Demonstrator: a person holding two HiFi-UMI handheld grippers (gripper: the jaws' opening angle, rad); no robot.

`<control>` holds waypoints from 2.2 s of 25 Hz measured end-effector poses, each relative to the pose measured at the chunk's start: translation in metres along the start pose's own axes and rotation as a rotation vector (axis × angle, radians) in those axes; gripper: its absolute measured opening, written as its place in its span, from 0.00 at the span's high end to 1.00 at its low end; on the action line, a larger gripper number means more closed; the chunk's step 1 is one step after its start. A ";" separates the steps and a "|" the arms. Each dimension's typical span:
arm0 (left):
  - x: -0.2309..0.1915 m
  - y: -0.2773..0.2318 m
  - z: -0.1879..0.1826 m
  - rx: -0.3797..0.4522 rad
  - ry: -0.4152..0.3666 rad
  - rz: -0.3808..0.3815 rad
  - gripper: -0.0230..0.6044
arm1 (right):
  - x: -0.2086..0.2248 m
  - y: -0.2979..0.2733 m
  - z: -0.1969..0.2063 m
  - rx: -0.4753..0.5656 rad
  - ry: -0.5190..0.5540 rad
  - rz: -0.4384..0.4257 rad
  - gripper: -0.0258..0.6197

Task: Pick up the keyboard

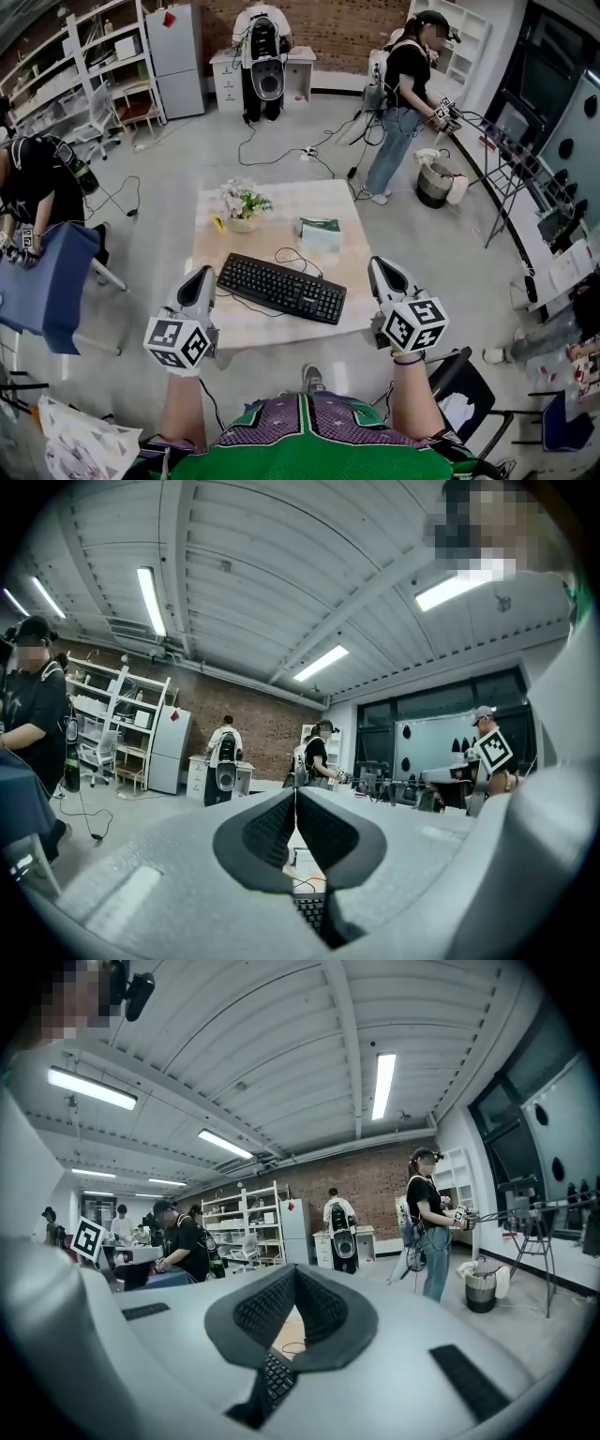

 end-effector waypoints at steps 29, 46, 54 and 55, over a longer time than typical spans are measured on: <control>-0.012 -0.048 0.038 -0.103 -0.007 0.029 0.60 | 0.038 -0.074 0.021 -0.122 -0.015 -0.137 0.63; -0.045 -0.105 0.138 -0.363 0.003 0.064 0.61 | 0.104 -0.114 0.109 -0.389 -0.105 -0.034 0.63; -0.053 -0.143 0.193 -0.471 -0.031 0.112 0.61 | 0.139 -0.127 0.163 -0.514 -0.190 0.035 0.63; -0.054 -0.148 0.199 -0.481 -0.028 0.116 0.60 | 0.143 -0.128 0.169 -0.529 -0.198 0.043 0.63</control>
Point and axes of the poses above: the fingertips, and each gripper's own axes: y backward along the fingers, x to its right, z out of its underside, the point moved 10 cm from there along y, backward along the fingers, and after that the axes turned 15 degrees about -y, right-handed, at the moved point
